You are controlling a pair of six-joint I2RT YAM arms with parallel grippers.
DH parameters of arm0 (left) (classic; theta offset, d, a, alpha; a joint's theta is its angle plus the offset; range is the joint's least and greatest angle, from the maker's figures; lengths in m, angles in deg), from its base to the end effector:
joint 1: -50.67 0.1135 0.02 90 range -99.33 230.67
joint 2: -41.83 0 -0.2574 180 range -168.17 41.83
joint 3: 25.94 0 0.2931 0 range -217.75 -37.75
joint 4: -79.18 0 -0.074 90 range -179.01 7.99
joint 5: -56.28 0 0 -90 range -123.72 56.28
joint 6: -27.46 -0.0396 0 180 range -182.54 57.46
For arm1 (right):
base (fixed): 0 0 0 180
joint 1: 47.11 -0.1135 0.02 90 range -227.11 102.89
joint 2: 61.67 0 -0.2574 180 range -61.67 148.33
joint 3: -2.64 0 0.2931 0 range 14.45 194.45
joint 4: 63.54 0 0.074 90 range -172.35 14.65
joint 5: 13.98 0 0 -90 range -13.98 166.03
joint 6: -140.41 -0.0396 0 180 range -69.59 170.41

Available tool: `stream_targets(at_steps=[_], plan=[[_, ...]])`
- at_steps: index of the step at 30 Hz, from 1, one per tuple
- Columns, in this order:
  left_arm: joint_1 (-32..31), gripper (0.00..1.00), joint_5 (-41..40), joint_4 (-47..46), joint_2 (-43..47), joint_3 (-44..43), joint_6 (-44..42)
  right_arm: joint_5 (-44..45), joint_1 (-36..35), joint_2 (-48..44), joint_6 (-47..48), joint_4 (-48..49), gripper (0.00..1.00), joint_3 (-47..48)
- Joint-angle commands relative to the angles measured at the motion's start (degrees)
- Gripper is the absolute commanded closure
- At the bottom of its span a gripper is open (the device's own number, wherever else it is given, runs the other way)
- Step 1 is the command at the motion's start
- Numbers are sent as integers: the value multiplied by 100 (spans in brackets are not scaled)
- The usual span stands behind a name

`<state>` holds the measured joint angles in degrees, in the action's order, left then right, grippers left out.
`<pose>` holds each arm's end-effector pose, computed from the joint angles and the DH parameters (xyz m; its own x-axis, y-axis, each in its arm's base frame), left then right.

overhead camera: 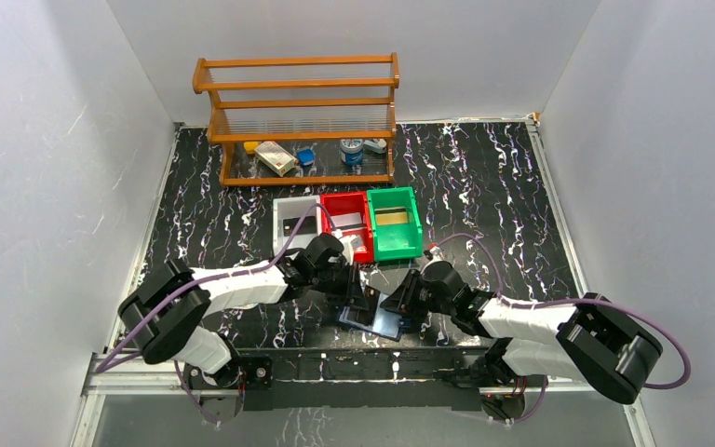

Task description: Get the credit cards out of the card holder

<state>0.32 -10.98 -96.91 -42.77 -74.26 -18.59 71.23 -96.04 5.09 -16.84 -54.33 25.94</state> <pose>0.1902 -0.2534 0.1250 -0.9201 0.1071 -0.3768 0.3611 0.6048 -0.7098 0.1453 0.1718 0.0845 -0.8776 0.3917 -0.2763 0.0329 0.6243 0.7805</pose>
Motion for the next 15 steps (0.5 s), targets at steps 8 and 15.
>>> stream_targets(at_steps=[8,15], plan=[[18,100,-1501,1689,1187,-638,-892,349,2,-575,1111,-1831,66,1351],[32,100,-2665,2147,1783,-588,-955,-184,-3,-549,948,-1102,66,1433]])
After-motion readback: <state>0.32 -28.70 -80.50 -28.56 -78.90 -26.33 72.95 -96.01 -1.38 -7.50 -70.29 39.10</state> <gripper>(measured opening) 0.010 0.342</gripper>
